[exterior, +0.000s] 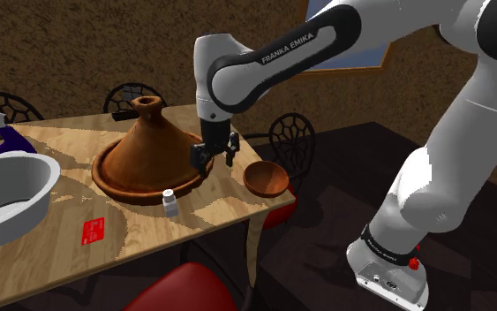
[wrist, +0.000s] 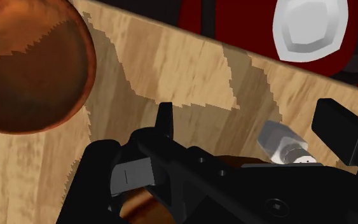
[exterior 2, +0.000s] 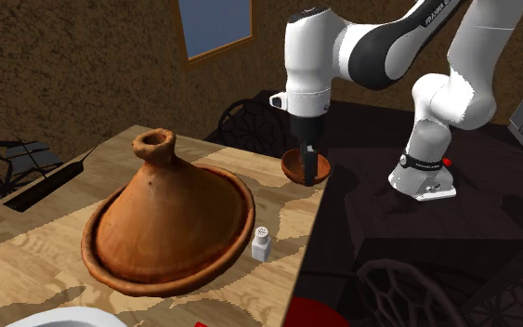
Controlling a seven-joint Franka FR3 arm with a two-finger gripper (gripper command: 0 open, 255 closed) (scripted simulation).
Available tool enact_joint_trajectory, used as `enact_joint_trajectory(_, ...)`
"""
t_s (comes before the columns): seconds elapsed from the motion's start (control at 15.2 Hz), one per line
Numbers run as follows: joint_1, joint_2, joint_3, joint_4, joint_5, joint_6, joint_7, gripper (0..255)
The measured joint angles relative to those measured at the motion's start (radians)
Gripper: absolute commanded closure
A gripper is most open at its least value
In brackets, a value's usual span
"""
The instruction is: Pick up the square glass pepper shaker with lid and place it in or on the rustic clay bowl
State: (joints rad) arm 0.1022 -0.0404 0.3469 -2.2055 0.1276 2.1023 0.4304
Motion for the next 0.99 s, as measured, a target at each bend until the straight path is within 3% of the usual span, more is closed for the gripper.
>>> enact_joint_trajectory(0.4,0.047,0.236,0.024,0.171,-0.101,0.062,0.163,0)
enact_joint_trajectory(0.73,0.108,0.448,0.003,0.356,-0.189,0.083,0.27,0)
enact_joint_trajectory(0.99,0.135,0.526,-0.009,0.418,-0.216,0.097,0.304,0)
